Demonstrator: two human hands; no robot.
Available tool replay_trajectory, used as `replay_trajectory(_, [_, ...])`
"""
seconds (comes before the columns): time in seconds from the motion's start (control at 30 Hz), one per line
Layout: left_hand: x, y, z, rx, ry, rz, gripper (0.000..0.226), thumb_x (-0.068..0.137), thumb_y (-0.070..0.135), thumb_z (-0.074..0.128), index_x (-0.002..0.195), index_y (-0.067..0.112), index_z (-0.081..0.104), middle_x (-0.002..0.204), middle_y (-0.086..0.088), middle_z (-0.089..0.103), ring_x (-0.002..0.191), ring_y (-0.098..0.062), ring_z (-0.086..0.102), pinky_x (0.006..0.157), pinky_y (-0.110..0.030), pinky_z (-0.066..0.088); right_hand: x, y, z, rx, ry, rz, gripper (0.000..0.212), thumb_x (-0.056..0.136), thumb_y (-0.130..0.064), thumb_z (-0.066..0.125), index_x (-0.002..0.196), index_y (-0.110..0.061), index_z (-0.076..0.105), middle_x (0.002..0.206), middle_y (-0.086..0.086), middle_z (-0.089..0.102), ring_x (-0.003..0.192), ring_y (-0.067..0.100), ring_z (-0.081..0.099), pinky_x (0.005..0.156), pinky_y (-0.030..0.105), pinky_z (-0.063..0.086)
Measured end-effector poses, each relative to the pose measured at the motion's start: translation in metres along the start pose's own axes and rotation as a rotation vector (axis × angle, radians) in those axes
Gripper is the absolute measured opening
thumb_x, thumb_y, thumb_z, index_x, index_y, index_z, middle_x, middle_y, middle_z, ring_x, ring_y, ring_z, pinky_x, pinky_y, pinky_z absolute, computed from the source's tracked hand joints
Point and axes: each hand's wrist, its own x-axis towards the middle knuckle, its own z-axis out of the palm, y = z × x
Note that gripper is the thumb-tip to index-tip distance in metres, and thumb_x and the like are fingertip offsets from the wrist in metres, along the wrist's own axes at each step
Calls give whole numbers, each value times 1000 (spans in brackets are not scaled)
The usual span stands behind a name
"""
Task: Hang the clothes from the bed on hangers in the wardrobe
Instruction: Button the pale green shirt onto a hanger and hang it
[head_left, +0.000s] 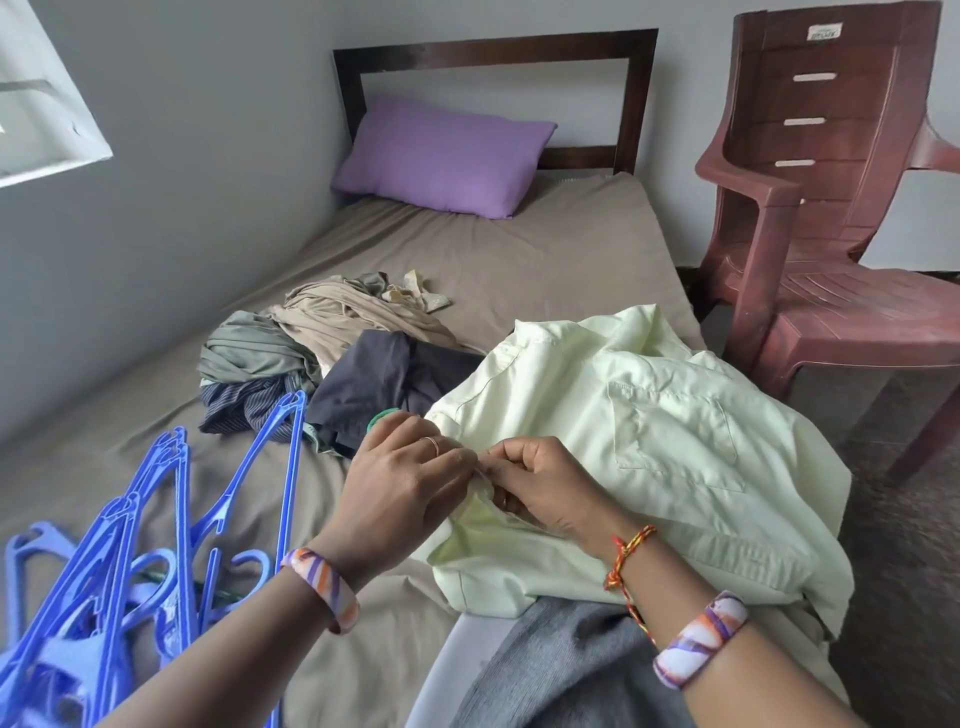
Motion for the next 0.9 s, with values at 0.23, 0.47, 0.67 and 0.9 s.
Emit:
replay_trajectory(0.23, [-17,-1,1,-2,-26,-25,12,87,33,56,87,28,67,95,2,63,91,-18,52,93,-43,35,0,-10,-1,-682,-66,-90,15,89,-13,59,79,-5,67,72,11,69,66,24,67,67,37,56])
replay_trajectory(0.47, [-23,1,2,-98,-133,-105,18,88,38,53,83,30,69,97,4,61,92,-14,51,92,-39,33,-4,-12,11,-996,-18,-193,19,84,-22,59,90,-5,65,84,13,65,78,26,58,64,26,39])
replay_trajectory(0.67, [-29,-4,2,-359,66,-625,34,82,38,61,106,14,62,109,-3,51,98,-5,49,87,-15,38,-1,-7,13,-1048,39,-229,18,84,-21,50,73,-7,51,74,9,55,72,25,49,61,26,32])
replay_trajectory(0.9, [-16,-52,-2,-1192,133,-1890,38,97,41,41,82,7,47,73,-9,47,64,-18,47,62,-28,40,2,-27,5,-862,1,-143,36,84,-17,58,54,-7,39,55,3,43,56,14,41,53,27,35])
